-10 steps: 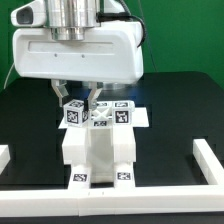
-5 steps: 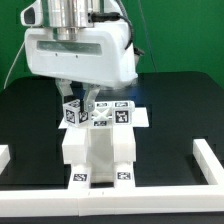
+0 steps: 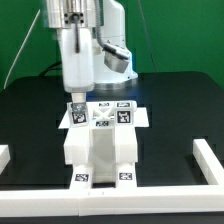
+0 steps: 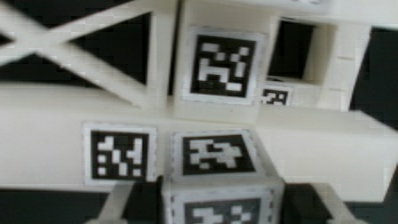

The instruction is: Assemble chair

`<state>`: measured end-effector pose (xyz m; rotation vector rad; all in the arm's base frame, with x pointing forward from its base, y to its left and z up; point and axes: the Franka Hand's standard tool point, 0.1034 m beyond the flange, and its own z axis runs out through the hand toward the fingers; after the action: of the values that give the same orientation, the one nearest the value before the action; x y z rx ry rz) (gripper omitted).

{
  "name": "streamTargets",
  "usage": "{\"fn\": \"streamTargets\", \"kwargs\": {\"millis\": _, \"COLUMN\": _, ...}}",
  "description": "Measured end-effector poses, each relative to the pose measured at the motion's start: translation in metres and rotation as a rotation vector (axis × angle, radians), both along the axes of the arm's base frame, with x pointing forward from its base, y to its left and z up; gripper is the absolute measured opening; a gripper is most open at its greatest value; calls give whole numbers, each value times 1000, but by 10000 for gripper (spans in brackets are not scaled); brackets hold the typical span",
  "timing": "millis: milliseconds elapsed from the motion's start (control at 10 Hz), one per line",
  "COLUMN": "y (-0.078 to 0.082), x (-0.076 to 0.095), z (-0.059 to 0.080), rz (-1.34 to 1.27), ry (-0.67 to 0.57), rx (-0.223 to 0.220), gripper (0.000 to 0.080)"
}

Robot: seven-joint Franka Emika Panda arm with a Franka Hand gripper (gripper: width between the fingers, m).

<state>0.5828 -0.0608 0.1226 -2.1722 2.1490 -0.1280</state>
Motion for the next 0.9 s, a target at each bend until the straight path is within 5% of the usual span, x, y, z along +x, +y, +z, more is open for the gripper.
{"fn": "streamTargets", "kwargs": {"millis": 300, "y": 0, "x": 0, "z": 0, "rz": 40, "ry": 0, "rx": -5, "gripper": 296}}
{"fn": "streamTargets", "kwargs": {"millis": 500, "y": 1, "x": -2, "z": 0, "rz": 305, "ry": -1, "rx": -35, "gripper": 607}}
{"fn": "streamTargets", "kwargs": {"millis": 900, "y": -6, "x": -7, "z": 2, "rz": 902, "ry": -6, "rx": -99, "gripper": 647}}
